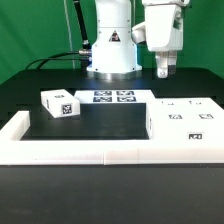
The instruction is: Assemble cabinet
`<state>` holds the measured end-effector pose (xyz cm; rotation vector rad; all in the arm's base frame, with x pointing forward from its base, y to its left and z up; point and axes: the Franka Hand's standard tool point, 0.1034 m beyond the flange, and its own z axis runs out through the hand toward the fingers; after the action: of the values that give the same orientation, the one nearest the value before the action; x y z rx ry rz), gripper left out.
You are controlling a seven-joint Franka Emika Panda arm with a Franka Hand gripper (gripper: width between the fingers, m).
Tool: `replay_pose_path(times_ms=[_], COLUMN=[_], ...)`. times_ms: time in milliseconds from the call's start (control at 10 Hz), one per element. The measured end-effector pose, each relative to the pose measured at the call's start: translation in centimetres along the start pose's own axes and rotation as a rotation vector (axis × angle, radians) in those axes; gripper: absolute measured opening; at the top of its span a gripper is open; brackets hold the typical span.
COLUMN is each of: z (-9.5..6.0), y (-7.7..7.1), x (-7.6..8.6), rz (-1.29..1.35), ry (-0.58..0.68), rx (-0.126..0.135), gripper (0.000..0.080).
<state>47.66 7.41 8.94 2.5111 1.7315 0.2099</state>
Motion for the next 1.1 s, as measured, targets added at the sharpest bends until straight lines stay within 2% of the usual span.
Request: replay_pose_path(times_ms=[200, 600, 900, 1100], z=[0.1, 0.5, 1.1, 1.1], y=[-0.1, -0.2, -0.1, -0.3], x=[0.0, 0.6, 0.1, 0.4], rz=[0.001, 0.364, 0.580, 0.688], ry=[0.000, 0.025, 0.030, 0.033], rx=[0.002, 0.004, 0.032, 0.041], gripper=[0.0797, 0.0797, 0.0797, 0.0797])
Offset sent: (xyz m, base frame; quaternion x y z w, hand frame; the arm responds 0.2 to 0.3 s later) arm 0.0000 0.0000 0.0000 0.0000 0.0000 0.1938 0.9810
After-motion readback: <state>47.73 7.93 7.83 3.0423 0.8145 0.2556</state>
